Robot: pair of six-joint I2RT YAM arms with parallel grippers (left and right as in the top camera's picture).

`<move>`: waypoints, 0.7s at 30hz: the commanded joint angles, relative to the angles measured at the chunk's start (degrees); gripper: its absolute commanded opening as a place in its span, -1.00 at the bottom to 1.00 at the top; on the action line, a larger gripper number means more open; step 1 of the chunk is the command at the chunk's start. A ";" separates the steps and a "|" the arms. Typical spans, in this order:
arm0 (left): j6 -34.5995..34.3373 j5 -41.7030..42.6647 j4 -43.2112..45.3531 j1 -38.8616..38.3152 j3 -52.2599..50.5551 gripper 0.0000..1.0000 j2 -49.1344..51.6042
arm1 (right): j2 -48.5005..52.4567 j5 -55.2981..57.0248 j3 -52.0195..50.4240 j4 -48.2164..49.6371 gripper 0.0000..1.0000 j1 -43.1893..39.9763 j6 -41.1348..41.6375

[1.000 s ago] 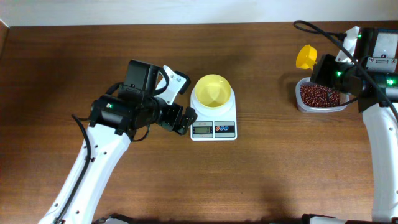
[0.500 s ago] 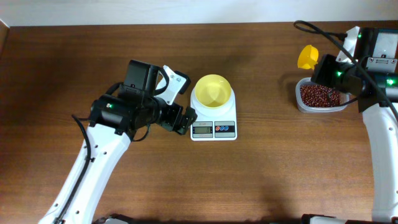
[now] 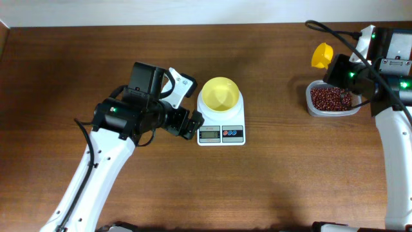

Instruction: Scoop item into bowl and weigh 50g on scale

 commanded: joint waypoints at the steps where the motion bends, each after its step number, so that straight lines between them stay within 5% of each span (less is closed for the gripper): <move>1: 1.18 0.44 0.07 -0.07 -0.61 0.98 0.46 | -0.52 0.72 0.59 -0.07 -0.92 -0.09 0.22; 21: 1.18 0.44 0.07 -0.07 -0.61 0.97 0.46 | -0.52 0.68 0.57 -3.52 -0.92 -0.09 0.22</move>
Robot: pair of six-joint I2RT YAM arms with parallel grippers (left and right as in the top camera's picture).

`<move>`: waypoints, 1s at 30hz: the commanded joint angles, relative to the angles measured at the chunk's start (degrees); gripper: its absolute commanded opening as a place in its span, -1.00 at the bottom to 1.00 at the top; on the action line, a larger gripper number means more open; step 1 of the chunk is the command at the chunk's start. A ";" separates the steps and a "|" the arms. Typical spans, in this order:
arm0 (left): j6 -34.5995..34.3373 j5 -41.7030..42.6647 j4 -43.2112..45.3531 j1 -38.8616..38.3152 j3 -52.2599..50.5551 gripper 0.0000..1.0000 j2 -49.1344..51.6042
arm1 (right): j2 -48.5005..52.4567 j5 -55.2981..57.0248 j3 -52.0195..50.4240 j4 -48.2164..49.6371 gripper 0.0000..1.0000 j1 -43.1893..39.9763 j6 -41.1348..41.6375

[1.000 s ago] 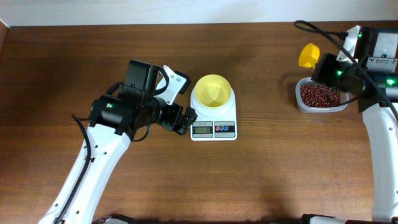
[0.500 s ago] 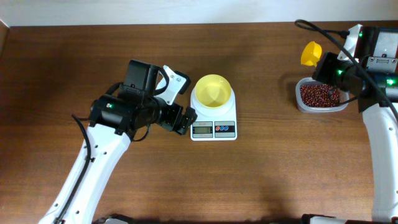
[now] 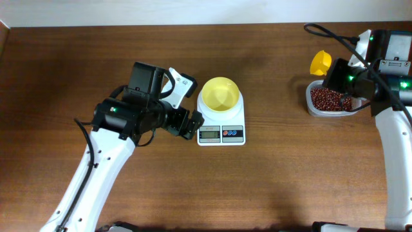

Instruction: Scoop item into bowl and weigh 50g on scale

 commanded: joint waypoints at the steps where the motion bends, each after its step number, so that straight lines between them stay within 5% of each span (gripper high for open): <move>1: 1.16 0.44 0.07 -0.07 -0.61 0.97 0.46 | -0.52 0.66 0.59 -0.02 -0.92 -0.09 0.22; 30: 1.16 0.44 0.04 -0.07 -0.61 0.97 0.46 | -0.52 0.50 0.59 0.68 -0.92 -0.09 0.22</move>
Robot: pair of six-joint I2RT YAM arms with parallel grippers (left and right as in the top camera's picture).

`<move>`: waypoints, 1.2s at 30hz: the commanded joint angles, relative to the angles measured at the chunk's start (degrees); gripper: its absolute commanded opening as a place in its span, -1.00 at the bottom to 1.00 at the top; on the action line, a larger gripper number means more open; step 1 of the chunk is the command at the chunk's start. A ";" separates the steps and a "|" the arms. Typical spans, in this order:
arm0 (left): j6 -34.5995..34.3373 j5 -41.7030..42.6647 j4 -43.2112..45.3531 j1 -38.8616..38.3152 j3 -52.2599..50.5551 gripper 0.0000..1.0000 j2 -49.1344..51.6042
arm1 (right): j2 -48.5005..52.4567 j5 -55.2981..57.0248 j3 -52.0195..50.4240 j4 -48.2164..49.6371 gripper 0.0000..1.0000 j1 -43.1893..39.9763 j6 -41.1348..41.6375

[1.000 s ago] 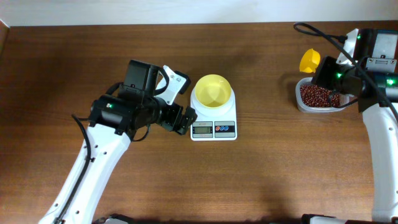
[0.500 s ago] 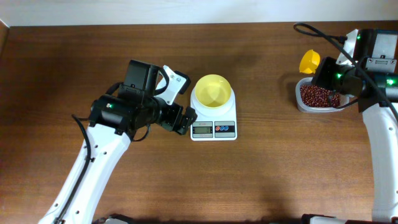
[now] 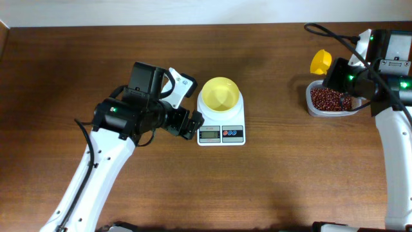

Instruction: Scoop item into bowl and weigh 50g on scale

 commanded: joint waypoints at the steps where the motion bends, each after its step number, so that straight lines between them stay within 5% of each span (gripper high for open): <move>1: 1.18 0.44 0.07 -0.07 -0.61 0.97 0.46 | -0.52 0.50 0.57 0.22 -0.92 -0.09 0.24; 36: 1.18 0.44 0.07 -0.07 -0.61 0.98 0.46 | -0.55 1.99 0.59 -2.29 -0.92 -0.15 0.31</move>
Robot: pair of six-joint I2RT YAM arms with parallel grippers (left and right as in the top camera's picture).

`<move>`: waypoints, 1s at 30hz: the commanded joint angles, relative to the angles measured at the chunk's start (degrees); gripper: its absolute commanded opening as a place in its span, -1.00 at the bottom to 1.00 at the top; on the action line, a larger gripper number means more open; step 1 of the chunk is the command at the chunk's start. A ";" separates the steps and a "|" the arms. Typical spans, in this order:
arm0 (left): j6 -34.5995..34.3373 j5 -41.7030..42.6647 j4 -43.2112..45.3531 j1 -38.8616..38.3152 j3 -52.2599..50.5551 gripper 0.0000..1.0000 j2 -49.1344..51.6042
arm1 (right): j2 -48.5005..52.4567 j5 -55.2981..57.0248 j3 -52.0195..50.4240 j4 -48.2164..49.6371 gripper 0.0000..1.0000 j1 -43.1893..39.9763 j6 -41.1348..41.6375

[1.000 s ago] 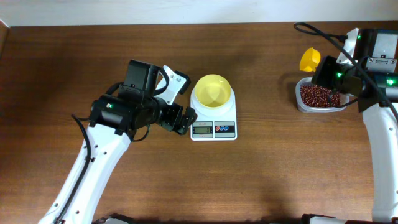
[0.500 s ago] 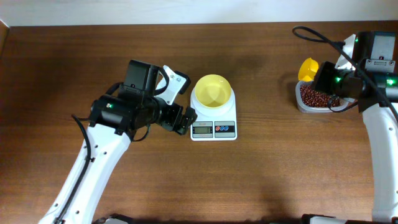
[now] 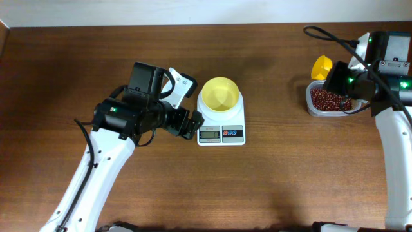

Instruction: Scoop item into bowl and weigh 50g on scale

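A yellow bowl [image 3: 221, 94] stands empty on the white scale [image 3: 221, 133] at mid-table. At the right, a clear container of red beans [image 3: 328, 100] sits on the wood. My right gripper [image 3: 333, 77] is shut on a yellow scoop [image 3: 321, 66], whose cup hangs at the container's far left rim; the fingers themselves are hidden under the wrist. My left gripper [image 3: 192, 123] rests against the scale's left edge, and its jaw gap cannot be made out.
The brown wooden table [image 3: 270, 187] reaches to a pale wall at the back. A black cable [image 3: 325, 32] loops above the right arm. The left arm's white link runs down to the lower left corner.
The yellow scoop has shifted slightly nearer and to the right, closer over the bean container's rim. The right wrist moved with it. The left arm, bowl and scale stayed put.
At first the right gripper held the scoop a little beyond the bean container. Then the scoop was closer to the container's far left rim and stayed there. Now it is slightly closer again. The left gripper has stayed at the scale's left edge throughout.
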 commanded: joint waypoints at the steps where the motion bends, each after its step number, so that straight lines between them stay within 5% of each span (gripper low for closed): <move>1: 1.16 0.44 0.07 -0.07 -0.61 0.97 0.46 | -0.52 0.50 0.61 0.26 -0.92 -0.15 0.37; 12: 1.16 0.44 0.07 -0.07 -0.61 0.97 0.46 | -0.55 0.31 0.61 2.84 -0.92 -0.13 10.84; 24: 1.16 0.46 0.07 -0.07 -0.61 0.97 0.46 | -0.55 -0.81 0.61 1.29 -0.92 -0.09 10.12; 30: 1.16 0.44 0.07 -0.07 -0.61 0.97 0.46 | -0.55 3.80 0.61 0.66 -0.92 -0.92 0.74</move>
